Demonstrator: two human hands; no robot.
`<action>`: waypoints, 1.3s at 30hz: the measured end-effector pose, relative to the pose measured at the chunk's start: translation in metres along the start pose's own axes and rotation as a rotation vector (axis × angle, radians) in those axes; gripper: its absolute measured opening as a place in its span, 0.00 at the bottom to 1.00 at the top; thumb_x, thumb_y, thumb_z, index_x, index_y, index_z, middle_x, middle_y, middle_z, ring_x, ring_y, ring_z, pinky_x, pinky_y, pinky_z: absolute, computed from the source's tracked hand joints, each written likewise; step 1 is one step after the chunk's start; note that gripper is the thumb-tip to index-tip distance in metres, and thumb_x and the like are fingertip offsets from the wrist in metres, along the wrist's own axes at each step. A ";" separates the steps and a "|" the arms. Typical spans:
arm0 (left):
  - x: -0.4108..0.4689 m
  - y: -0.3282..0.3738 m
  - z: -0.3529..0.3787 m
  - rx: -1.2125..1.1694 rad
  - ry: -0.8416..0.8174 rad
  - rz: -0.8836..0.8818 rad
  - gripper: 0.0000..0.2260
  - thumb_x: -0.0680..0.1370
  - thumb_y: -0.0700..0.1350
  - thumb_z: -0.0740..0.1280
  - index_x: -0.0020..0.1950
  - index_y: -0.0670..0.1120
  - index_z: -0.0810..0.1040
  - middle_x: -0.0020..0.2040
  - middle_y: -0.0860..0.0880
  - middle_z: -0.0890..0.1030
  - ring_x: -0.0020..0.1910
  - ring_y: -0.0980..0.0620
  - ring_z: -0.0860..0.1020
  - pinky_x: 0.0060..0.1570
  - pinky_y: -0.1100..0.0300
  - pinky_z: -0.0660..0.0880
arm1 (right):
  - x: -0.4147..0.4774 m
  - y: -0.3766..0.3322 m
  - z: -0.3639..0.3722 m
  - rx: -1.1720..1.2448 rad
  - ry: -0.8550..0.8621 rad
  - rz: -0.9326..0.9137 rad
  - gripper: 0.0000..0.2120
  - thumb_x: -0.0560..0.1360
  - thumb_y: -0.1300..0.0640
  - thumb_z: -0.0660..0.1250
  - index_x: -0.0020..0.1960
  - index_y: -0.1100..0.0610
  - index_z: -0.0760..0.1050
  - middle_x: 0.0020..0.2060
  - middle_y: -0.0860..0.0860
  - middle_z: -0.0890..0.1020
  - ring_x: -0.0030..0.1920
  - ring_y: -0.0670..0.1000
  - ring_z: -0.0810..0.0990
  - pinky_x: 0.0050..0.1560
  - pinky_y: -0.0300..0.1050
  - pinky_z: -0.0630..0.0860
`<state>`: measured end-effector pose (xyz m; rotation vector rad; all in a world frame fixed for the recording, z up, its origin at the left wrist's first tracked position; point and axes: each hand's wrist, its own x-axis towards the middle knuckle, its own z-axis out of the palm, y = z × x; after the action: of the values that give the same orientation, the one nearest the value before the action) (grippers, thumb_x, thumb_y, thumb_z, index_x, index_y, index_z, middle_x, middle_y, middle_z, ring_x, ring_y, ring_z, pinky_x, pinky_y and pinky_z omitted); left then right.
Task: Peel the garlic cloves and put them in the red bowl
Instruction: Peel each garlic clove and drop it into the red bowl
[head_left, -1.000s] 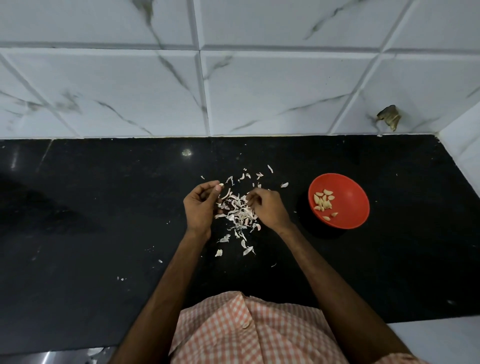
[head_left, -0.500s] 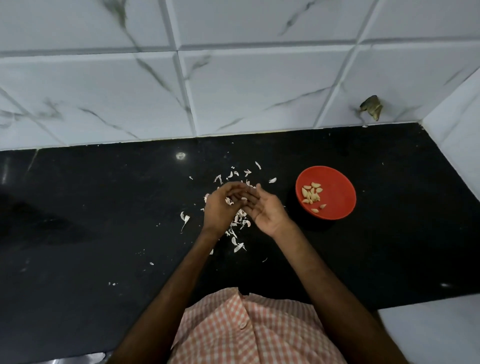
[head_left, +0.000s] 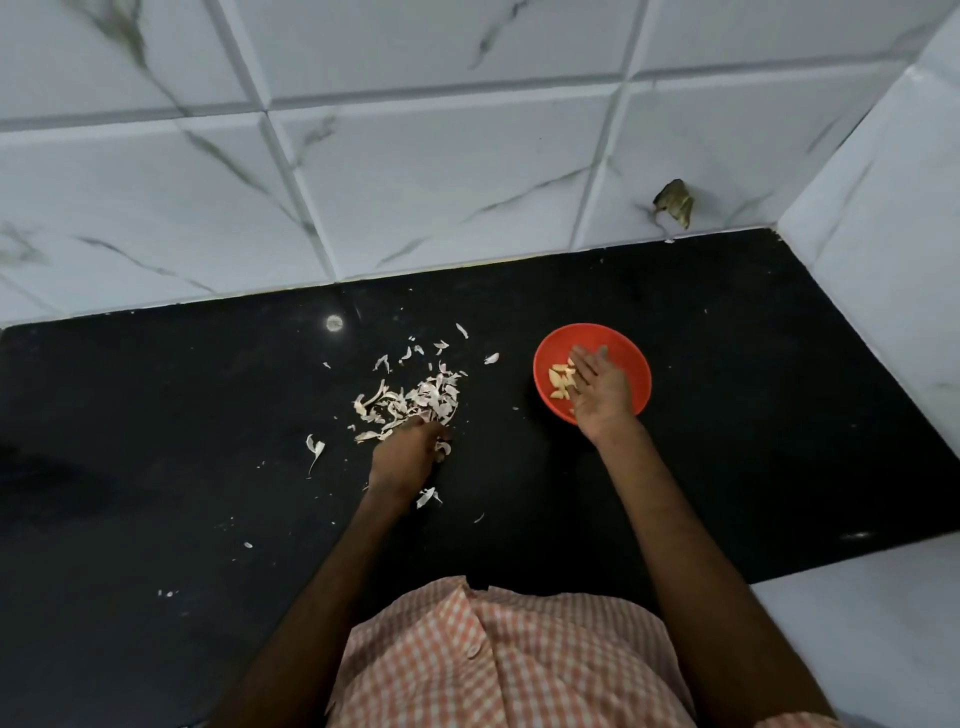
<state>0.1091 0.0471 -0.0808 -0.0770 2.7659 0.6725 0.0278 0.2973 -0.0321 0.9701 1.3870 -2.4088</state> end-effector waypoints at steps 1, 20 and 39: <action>0.000 0.000 0.000 0.010 0.007 -0.003 0.11 0.78 0.44 0.70 0.59 0.54 0.81 0.57 0.52 0.78 0.56 0.50 0.79 0.50 0.55 0.75 | 0.000 0.000 0.000 -0.067 0.017 -0.005 0.22 0.82 0.46 0.62 0.72 0.57 0.73 0.70 0.53 0.75 0.73 0.54 0.69 0.76 0.54 0.61; -0.023 0.000 -0.001 -0.747 0.279 -0.148 0.06 0.74 0.41 0.77 0.44 0.45 0.80 0.39 0.51 0.85 0.39 0.55 0.82 0.43 0.60 0.78 | -0.045 0.105 0.043 -1.226 -0.508 -0.527 0.06 0.80 0.60 0.69 0.48 0.56 0.85 0.36 0.43 0.83 0.36 0.33 0.78 0.41 0.25 0.70; -0.009 -0.015 -0.088 -0.567 0.420 0.114 0.07 0.77 0.41 0.73 0.50 0.53 0.87 0.44 0.58 0.86 0.44 0.63 0.83 0.48 0.52 0.82 | -0.077 0.070 0.123 -0.851 -0.415 -0.506 0.04 0.76 0.64 0.71 0.45 0.60 0.85 0.36 0.52 0.86 0.38 0.52 0.87 0.39 0.51 0.85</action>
<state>0.0955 -0.0059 -0.0104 -0.1989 2.8732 1.6184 0.0653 0.1463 0.0091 -0.0938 2.3239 -1.7541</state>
